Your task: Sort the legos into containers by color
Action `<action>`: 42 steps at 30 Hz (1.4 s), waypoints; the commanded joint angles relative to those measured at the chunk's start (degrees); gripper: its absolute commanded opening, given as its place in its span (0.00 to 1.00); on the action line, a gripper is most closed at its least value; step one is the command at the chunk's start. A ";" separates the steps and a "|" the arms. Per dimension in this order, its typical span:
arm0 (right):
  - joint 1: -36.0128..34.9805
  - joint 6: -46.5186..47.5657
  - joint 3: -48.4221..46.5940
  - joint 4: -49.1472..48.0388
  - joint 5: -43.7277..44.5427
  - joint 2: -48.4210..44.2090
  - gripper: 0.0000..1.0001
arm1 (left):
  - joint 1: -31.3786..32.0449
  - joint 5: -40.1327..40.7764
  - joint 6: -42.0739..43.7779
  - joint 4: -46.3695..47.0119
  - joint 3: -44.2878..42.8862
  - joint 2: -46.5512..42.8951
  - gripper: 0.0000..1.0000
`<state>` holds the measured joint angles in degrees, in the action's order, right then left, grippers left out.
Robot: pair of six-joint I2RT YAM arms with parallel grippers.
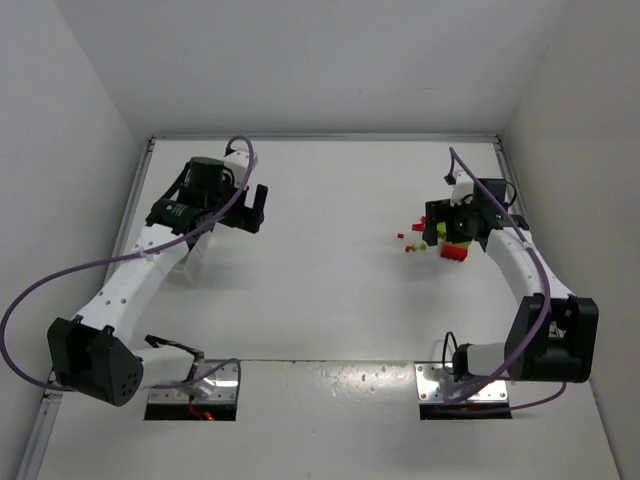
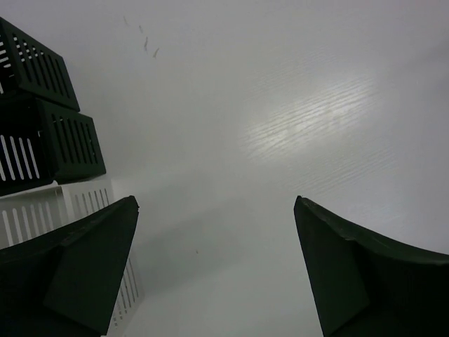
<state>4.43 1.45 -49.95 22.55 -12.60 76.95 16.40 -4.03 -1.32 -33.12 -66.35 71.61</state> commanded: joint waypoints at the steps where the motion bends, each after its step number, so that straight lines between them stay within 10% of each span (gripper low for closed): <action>1: 0.32 -0.49 -2.43 -0.92 -0.85 0.22 1.00 | 0.03 1.13 1.15 2.80 1.39 -3.06 1.00; 23: 2.95 -8.92 -15.34 0.83 16.46 18.85 0.99 | -1.02 10.54 -2.72 3.42 1.22 0.98 1.00; 32: 6.64 -5.24 -15.88 -1.10 15.24 22.01 0.63 | -2.78 10.01 -2.19 3.42 1.75 1.51 1.00; 42: 10.43 -2.51 -15.87 -0.05 10.58 23.77 0.58 | -3.31 8.34 -1.67 4.47 2.89 3.61 1.00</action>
<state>14.57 -2.11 -63.48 23.03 0.51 99.39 13.74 5.17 -3.25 -30.52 -63.77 74.52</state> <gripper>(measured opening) 0.587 0.995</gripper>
